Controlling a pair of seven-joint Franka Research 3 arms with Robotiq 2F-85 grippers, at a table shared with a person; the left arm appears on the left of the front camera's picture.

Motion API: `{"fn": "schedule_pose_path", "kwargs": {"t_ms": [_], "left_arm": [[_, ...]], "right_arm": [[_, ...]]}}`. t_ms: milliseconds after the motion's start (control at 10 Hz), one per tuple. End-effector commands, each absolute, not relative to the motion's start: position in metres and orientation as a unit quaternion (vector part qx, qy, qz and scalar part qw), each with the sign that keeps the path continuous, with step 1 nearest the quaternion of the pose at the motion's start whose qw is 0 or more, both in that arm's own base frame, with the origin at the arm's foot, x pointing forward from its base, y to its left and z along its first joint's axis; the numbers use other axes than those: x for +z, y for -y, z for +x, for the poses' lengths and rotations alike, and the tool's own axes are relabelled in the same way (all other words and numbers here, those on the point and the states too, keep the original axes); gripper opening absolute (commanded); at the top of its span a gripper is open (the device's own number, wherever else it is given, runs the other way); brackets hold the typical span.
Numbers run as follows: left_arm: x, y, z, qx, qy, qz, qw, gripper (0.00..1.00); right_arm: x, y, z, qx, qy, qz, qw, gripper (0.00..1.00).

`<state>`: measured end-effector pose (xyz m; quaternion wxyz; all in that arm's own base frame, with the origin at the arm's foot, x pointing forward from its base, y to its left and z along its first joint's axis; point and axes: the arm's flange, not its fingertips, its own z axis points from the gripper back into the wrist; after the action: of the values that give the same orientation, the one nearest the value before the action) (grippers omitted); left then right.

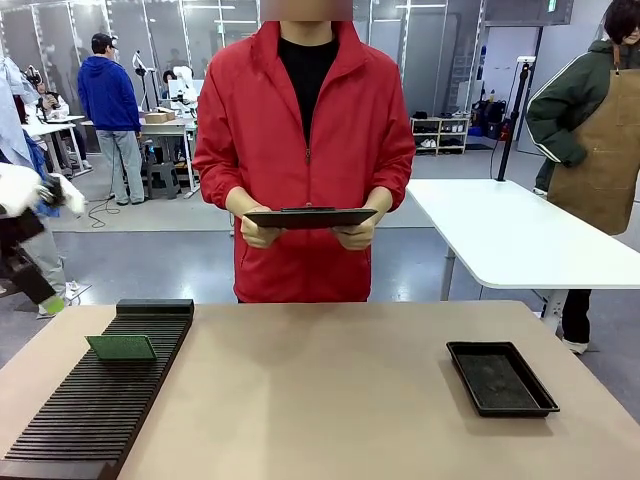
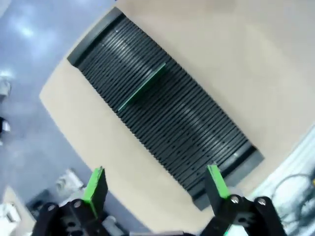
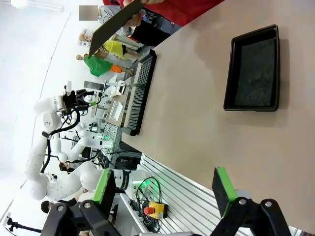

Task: Inspect the PCB.
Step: Pick up the Blank PCB and present it to the human.

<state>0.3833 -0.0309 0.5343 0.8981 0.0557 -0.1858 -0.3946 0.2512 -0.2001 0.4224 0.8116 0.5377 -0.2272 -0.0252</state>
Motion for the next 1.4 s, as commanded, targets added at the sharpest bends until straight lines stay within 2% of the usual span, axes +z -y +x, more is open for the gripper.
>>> {"fn": "schedule_pose_path", "kwargs": {"t_ms": [0,300,700,800,1000,1100,1300], "left_arm": [[0.514,0.034,0.399,-0.443,0.182,0.105,0.872,1.00],[0.496,0.042,0.390,-0.464,0.178,0.109,0.861,1.00],[0.500,0.046,0.399,-0.461,0.168,0.102,0.865,1.00],[0.488,0.039,0.411,-0.510,0.142,0.102,0.842,1.00],[0.466,0.024,0.430,-0.637,0.145,0.082,0.752,1.00],[0.455,0.018,0.441,-0.660,0.145,0.070,0.734,1.00],[0.431,0.010,0.462,-0.691,0.156,0.099,0.698,1.00]], "right_arm": [[0.423,0.202,0.251,-0.017,0.234,0.539,0.809,1.00],[0.423,0.202,0.251,-0.017,0.234,0.539,0.809,1.00],[0.423,0.202,0.251,-0.017,0.234,0.539,0.809,1.00],[0.423,0.202,0.251,-0.017,0.234,0.539,0.809,1.00],[0.423,0.202,0.251,-0.017,0.234,0.539,0.809,1.00],[0.423,0.202,0.251,-0.017,0.234,0.539,0.809,1.00],[0.423,0.202,0.251,-0.017,0.234,0.539,0.809,1.00]]}}
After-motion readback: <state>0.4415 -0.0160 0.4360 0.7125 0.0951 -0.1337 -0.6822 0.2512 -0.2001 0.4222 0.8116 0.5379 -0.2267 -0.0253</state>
